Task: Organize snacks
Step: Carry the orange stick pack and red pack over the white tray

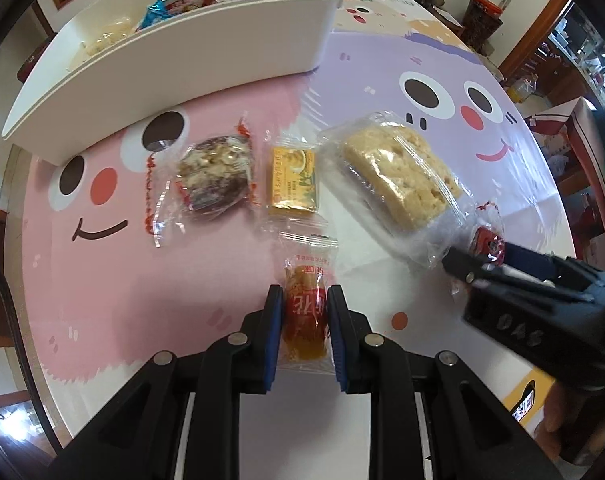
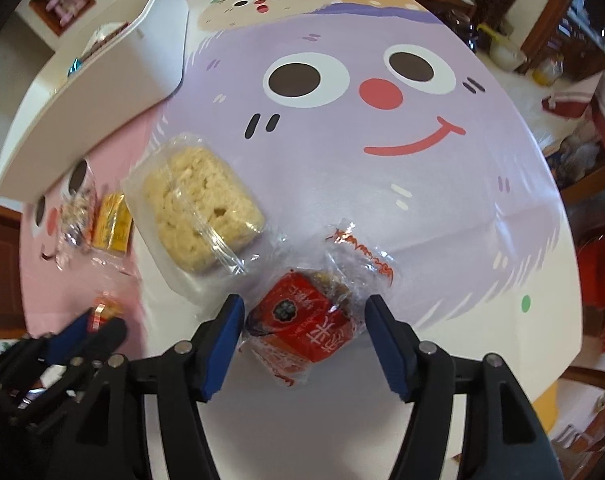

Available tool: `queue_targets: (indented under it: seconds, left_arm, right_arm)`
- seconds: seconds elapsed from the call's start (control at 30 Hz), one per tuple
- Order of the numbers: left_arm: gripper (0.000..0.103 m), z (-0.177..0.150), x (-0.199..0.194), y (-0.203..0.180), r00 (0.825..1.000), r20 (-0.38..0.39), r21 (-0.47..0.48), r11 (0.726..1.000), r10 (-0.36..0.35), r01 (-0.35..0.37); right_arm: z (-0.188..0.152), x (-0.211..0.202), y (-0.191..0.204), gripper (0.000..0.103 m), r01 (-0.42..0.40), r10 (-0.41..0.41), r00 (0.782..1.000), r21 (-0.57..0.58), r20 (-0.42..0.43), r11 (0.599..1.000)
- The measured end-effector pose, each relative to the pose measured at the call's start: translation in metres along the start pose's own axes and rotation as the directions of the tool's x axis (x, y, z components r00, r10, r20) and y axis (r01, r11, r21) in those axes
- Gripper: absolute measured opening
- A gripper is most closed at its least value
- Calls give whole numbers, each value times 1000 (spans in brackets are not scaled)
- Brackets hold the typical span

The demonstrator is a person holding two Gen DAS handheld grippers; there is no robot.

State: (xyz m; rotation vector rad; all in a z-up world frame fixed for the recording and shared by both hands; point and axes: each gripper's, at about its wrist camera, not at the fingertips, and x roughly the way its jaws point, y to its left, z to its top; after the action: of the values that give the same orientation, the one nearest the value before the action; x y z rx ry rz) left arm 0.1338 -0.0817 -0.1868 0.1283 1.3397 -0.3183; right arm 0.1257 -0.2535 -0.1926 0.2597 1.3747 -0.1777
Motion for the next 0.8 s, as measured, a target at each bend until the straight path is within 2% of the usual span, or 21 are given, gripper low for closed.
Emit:
queue_targets:
  seconds: [0.07,0.17,0.23,0.3,0.57,0.8]
  left_arm:
    - [20,-2,-7,8,1000,4,-5,1000,-3,3]
    - [20,-3,-12,13,1000,12,-14,1000,-3,4]
    - [20,-4,-17,17,1000,17,-20,1000,-6,6]
    - [20,-6,-22,22,1000,25,-25,1000,-10,10]
    - [20,-12,-51,38,998,63,-44,998,-31,34]
    - [20,-11,-90,61,992,117,-59,997,-43,51]
  right_arm:
    - [-3,4,5,63,26,-26,1000,-23,-4,999]
    - [-10,2,12,59,63,-61,997,-54,38,997]
    - [-15,-2,16,52,68,-64,996,-61,60,996]
    - [-21,-8,21,50,74,-69,995,-73,79,995]
    - [-34,-34,18,49,-9,13,996,-48,91,999]
    - [-37,-78,50,49,-96,110,986,-108,129,989]
